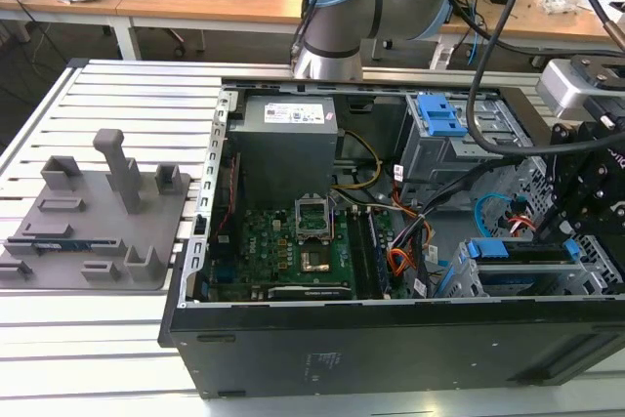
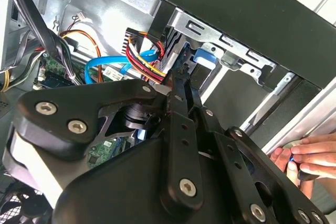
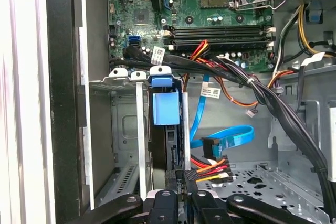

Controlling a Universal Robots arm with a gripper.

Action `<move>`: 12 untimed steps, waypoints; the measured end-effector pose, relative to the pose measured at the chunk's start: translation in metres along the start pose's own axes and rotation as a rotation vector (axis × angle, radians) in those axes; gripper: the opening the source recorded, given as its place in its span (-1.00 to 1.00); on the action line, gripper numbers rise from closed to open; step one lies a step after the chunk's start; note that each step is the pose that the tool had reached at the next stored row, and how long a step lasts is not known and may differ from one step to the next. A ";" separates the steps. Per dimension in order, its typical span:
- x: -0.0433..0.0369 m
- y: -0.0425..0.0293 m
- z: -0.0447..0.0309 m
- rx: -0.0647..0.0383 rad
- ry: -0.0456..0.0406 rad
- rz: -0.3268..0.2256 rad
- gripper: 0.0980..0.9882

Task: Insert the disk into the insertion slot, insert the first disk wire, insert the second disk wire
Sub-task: 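Insert the first disk wire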

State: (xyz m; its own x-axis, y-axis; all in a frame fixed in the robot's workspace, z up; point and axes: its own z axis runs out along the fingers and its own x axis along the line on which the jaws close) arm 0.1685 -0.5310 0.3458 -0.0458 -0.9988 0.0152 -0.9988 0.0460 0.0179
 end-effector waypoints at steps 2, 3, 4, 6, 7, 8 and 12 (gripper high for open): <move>0.0000 0.0000 0.0006 0.000 0.0000 0.000 -0.84; 0.0000 0.0000 0.0009 0.000 0.0001 0.000 -0.84; 0.0000 0.0000 0.0013 0.000 0.0001 0.000 -0.84; 0.0000 0.0000 0.0026 0.000 0.0001 0.000 -0.84; 0.0000 0.0000 0.0032 0.000 0.0000 0.000 -0.84; 0.0000 -0.0001 0.0044 0.000 0.0003 0.000 -0.84; -0.0001 -0.0001 0.0079 0.000 0.0001 0.000 -0.84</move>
State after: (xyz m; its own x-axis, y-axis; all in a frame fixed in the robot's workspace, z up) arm 0.1684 -0.5311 0.3379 -0.0458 -0.9988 0.0153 -0.9988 0.0461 0.0179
